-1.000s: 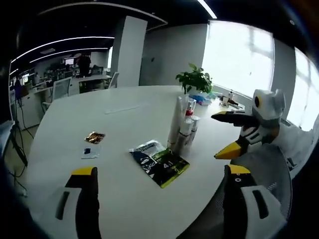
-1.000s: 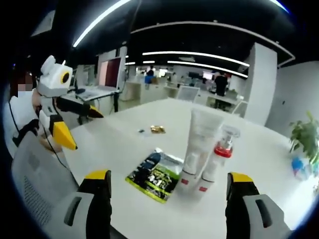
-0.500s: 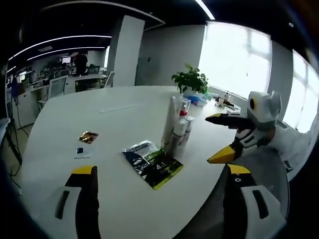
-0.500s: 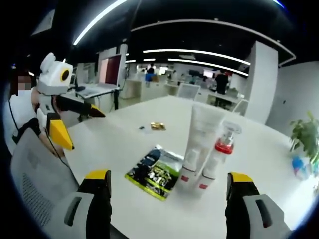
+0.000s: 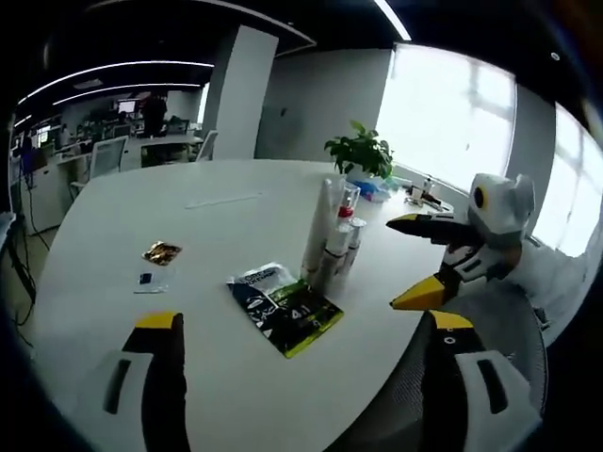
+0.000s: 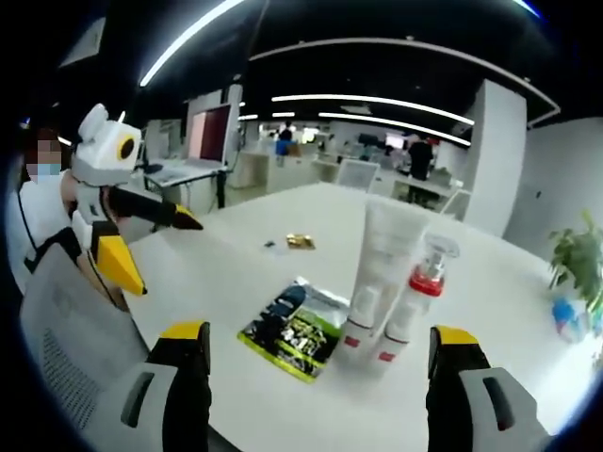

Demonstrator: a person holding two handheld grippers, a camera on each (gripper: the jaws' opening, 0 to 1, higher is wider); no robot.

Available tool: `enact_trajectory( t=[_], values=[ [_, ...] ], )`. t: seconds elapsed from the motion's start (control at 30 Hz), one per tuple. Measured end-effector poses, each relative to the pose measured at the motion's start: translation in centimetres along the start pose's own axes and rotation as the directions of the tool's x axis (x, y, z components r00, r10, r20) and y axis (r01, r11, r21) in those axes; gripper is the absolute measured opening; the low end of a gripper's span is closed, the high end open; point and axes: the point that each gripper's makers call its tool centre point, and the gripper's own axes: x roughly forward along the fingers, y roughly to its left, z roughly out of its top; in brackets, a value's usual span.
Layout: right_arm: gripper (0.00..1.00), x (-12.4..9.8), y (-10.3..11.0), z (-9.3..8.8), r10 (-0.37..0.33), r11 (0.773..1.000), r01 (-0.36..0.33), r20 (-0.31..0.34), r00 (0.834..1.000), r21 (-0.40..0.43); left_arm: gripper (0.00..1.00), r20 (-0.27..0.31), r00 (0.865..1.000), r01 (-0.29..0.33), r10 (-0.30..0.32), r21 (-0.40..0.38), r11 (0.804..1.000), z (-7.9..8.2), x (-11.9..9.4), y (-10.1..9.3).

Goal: Arrange the skincare products in the storage area until every visible bottle or jar stands upright without overlapping.

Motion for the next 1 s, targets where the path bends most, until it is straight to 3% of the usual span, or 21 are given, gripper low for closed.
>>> enact_trajectory(
  t=[0.23,0.4,0.67,0.9,1.0],
  values=[
    [1.0,0.5,0.9,0.9,0.034,0.999,-0.034,0.016,0.999,-0.023,0.95,-0.001,1.0,-0.007,0.007,0.007,1.0,-0.2,0.1,0.6],
    [1.0,1.2,1.4,1.8,0.057,0.998,-0.056,0.035,0.998,-0.04,0.93,0.047,0.999,-0.011,0.014,-0.048,0.999,0.4,0.2,1.0],
    [0.99,2.5,2.4,2.3,0.103,0.992,-0.101,0.02,0.994,-0.07,0.94,0.027,1.0,-0.012,0.013,-0.07,0.998,-0.1,0.6,1.8],
    [0.99,4.0,3.9,2.5,0.166,0.98,-0.165,0.002,0.986,-0.109,0.99,-0.039,0.999,0.004,-0.004,-0.013,1.0,-1.4,1.0,2.2],
    [0.99,4.6,4.4,2.5,0.185,0.974,-0.184,-0.009,0.983,-0.13,0.99,-0.042,0.999,-0.004,0.004,-0.012,1.0,-1.6,1.1,2.7]
  ],
)
